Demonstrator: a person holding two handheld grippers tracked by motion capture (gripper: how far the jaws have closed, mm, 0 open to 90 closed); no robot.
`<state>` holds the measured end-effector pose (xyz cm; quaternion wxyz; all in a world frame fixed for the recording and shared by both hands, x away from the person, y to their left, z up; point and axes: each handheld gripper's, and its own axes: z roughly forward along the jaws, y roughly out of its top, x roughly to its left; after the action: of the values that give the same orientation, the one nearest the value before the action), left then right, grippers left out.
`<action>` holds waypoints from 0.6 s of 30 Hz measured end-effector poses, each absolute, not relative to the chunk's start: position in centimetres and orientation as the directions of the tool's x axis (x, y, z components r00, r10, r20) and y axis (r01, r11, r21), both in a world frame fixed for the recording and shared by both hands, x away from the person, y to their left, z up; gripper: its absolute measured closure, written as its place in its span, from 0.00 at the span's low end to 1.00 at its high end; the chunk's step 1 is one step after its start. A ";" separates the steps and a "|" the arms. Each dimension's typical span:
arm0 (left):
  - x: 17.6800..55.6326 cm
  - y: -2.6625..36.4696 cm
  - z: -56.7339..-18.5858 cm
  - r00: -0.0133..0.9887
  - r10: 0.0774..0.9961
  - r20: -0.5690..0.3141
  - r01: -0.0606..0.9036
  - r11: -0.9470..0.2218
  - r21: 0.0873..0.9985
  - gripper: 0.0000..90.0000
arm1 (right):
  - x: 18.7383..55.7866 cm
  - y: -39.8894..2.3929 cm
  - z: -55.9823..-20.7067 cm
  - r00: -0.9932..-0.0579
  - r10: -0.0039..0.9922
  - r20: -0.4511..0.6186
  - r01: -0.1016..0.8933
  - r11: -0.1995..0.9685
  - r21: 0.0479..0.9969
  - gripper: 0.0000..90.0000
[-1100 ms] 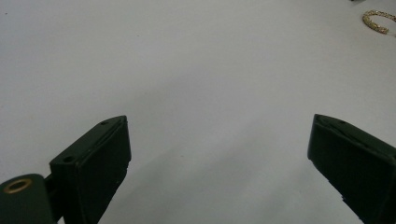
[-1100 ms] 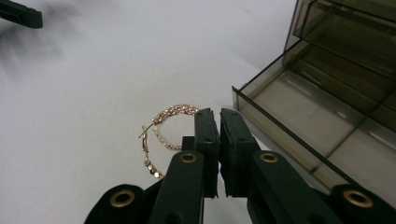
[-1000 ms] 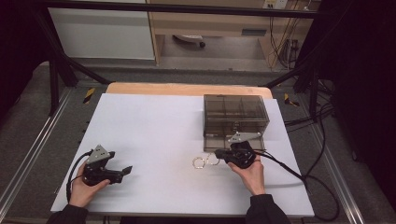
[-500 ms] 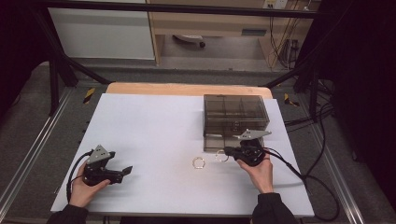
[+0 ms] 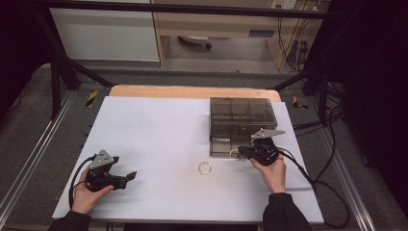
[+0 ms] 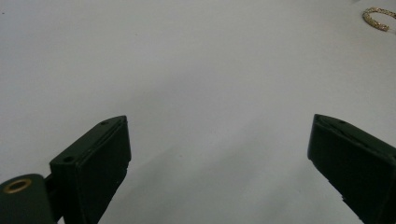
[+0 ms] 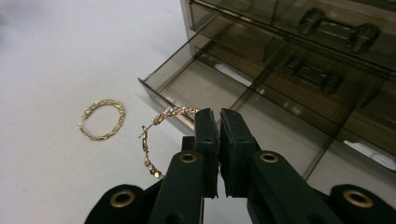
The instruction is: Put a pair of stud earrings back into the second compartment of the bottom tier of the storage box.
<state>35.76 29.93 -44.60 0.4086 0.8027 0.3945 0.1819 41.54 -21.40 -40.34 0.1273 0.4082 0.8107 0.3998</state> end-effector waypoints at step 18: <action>35.8 29.9 -44.7 0.625 0.780 -0.029 0.485 -0.359 0.798 0.06 | 44.8 -22.0 -41.8 -0.559 0.823 0.101 0.600 0.318 0.734 0.96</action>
<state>35.79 29.91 -44.67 0.4074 0.8040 0.3933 0.1815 44.79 -22.00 -41.81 0.1474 0.4457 0.7982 0.3774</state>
